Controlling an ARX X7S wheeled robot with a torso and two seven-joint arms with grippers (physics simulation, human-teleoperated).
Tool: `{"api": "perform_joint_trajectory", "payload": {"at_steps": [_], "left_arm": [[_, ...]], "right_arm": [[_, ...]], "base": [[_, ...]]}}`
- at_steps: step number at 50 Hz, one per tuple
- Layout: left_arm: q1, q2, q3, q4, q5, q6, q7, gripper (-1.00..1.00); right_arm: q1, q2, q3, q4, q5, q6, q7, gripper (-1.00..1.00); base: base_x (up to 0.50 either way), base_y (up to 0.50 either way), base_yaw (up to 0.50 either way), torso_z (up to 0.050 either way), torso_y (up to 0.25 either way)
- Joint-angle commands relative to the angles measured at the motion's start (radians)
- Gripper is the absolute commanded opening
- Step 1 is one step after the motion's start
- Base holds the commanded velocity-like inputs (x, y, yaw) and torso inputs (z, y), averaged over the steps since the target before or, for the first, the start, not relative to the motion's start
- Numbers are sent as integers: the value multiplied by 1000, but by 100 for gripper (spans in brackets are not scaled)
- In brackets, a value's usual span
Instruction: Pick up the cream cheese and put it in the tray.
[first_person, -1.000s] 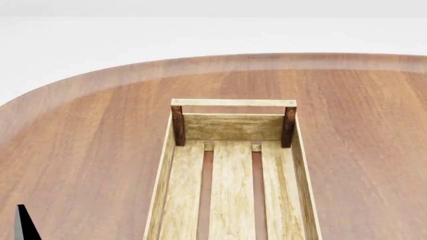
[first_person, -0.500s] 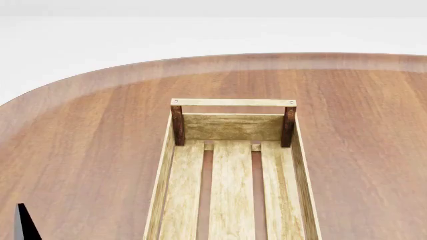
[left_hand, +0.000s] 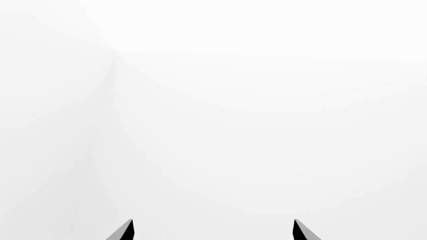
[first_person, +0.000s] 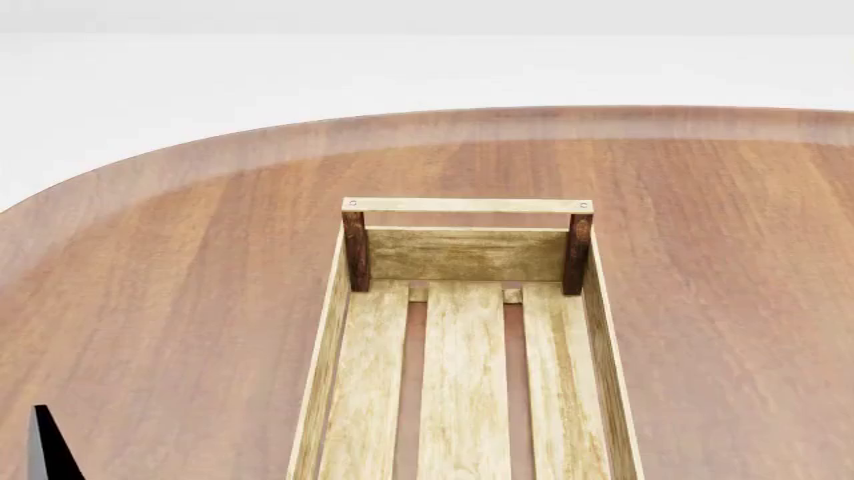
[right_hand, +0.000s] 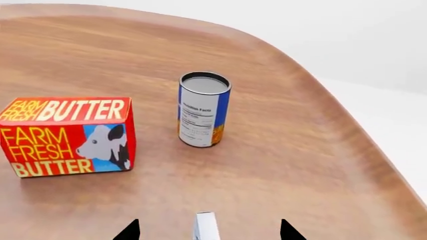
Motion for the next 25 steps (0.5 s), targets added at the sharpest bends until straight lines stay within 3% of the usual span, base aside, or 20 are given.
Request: {"api": "perform_joint_trajectory", "payload": {"at_steps": [1, 25], "left_arm": [[-1, -2, 2, -3, 1, 3, -4, 100], [-4, -5, 9, -5, 2, -2, -10, 100]], "right_arm": [[9, 10, 21, 47, 10, -16, 5, 100], [58, 25, 21, 189, 15, -54, -13, 100]], "base": [[0, 0, 0, 0, 0], [0, 0, 0, 0, 0]]}}
